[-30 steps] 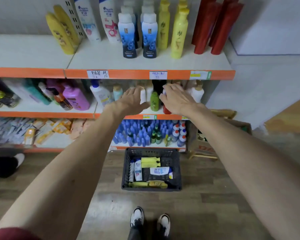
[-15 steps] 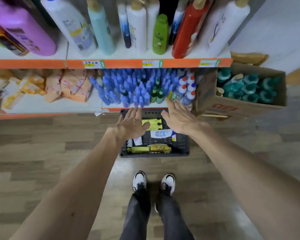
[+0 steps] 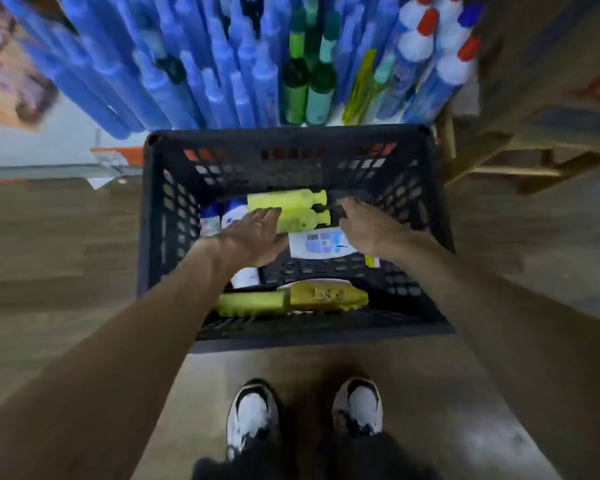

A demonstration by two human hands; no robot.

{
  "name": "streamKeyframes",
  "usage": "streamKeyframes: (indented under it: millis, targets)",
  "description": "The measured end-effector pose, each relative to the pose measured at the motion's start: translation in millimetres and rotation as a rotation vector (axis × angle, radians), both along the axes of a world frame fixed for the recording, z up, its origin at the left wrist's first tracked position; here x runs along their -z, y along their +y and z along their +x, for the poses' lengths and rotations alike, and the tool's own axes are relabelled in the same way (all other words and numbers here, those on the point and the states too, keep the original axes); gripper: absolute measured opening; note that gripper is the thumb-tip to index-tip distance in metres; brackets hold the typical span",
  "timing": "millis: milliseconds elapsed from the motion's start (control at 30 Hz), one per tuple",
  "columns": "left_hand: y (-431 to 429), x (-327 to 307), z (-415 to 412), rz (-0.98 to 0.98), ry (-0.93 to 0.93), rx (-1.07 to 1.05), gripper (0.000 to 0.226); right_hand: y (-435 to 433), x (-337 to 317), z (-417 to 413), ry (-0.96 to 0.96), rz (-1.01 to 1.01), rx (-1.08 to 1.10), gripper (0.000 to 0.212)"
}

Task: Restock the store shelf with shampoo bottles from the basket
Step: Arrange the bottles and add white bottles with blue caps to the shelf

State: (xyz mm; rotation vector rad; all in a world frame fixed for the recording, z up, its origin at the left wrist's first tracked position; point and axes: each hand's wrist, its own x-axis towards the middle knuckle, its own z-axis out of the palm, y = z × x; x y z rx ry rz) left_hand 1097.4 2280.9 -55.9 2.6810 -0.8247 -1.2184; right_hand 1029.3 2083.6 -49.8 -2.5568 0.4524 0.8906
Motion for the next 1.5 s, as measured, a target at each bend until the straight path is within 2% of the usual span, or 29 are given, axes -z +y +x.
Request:
streamKeyframes:
  millis: [133,267,400,600,800,867,967,1000,1167,1367,1500]
  targets:
    - [-0.9,91.5,27.6,-0.001,-0.087,-0.017,0.07,-10.3,95.4,18.4,-0.042,0.011,0.026,0.045]
    - [-9.8,134.9,52.8,-0.019,-0.146,-0.025,0.069,-24.6,148.4,39.0,-0.112,-0.006,0.054,0.039]
    - [-22.8,138.8,66.2,-0.023,-0.201,-0.027,0.062,-27.8,156.5,44.3,-0.143,-0.001,0.067,0.037]
    - [-31.5,139.1,69.4,0.075,-0.251,-0.01,0.056,-27.1,155.1,46.5,-0.048,0.08,0.114,0.038]
    - [-38.9,173.9,73.3,0.073,-0.431,0.008,0.048,-29.1,181.7,51.3,-0.064,0.162,0.161,0.041]
    - [-37.4,177.4,74.8,0.067,-0.369,-0.011,0.044,-27.6,185.9,50.0,-0.093,0.19,0.189,0.034]
    - [-36.5,177.2,69.2,0.122,-0.085,-0.039,0.069,-27.5,188.0,47.4,-0.076,0.197,0.183,0.025]
    - [-36.8,178.1,64.9,0.131,-0.042,-0.043,0.073,-27.2,188.3,46.8,-0.053,0.203,0.156,0.027]
    - [-40.7,183.0,54.5,0.096,-0.052,-0.17,0.069,-29.6,188.9,44.4,0.024,0.166,0.039,0.045]
    - [-37.8,164.7,49.1,0.017,0.049,-0.296,0.054,-35.2,171.2,38.6,-0.043,0.181,0.007,0.041]
    - [-31.5,144.9,46.7,0.018,-0.044,-0.305,0.052,-32.2,138.5,38.8,-0.072,0.189,0.003,0.042]
